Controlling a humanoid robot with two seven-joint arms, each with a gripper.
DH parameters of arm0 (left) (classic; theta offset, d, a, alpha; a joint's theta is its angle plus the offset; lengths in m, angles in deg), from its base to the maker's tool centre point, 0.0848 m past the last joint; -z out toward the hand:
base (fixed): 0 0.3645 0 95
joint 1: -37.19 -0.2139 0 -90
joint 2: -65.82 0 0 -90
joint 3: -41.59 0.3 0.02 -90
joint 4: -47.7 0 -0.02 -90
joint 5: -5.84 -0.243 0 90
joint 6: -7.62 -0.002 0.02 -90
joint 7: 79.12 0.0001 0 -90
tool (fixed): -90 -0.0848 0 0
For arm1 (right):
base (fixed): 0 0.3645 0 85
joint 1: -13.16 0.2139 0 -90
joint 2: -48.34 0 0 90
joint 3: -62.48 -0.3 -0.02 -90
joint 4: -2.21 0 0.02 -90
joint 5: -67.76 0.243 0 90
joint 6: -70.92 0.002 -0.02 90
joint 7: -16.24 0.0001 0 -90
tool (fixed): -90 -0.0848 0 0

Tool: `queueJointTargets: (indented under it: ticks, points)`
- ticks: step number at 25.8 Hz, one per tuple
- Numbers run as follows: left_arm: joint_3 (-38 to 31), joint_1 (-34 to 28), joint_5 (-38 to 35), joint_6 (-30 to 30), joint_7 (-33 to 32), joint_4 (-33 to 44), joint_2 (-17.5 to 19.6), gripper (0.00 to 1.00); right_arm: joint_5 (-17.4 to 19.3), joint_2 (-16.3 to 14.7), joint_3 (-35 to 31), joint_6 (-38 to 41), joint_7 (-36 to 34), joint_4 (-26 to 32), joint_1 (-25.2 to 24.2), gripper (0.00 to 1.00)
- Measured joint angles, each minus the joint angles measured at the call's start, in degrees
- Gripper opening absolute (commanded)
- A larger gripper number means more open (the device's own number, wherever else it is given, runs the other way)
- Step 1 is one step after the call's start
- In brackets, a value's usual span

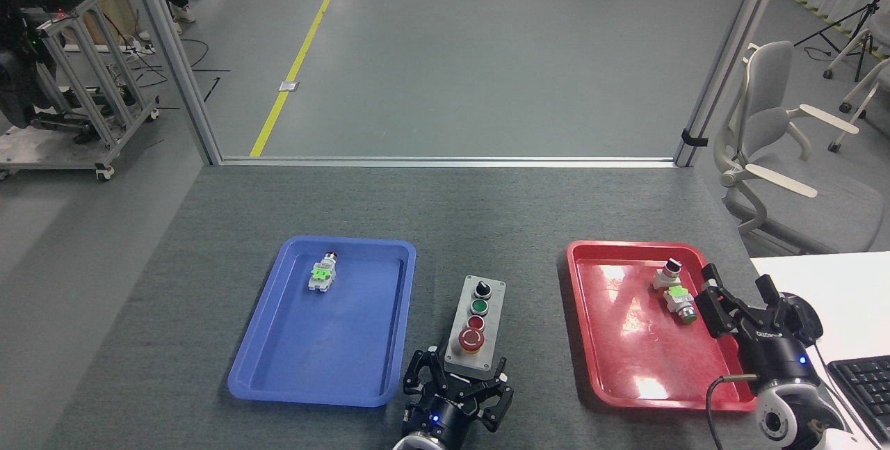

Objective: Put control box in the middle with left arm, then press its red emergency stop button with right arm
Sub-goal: 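Release the control box and withdraw the left gripper, then move the right gripper toward the red emergency stop button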

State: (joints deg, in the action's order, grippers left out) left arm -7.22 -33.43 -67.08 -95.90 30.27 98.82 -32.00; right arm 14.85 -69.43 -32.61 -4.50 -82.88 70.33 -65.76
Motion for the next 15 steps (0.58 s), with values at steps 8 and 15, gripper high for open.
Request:
queueJointTargets:
  ticks: [8, 15]
  points:
    - [-0.08, -6.35, -0.50, -7.22, 3.45, 13.00, 6.41, 0.99, 0.07, -0.12, -0.03, -0.14, -0.20, -0.26, 0.00, 0.84]
    - [-6.05, -12.95, -1.95, -12.69, 5.29, 24.55, 12.52, 0.98, -0.20, -0.60, 0.10, 0.43, -2.36, -0.34, 0.16, 0.00]
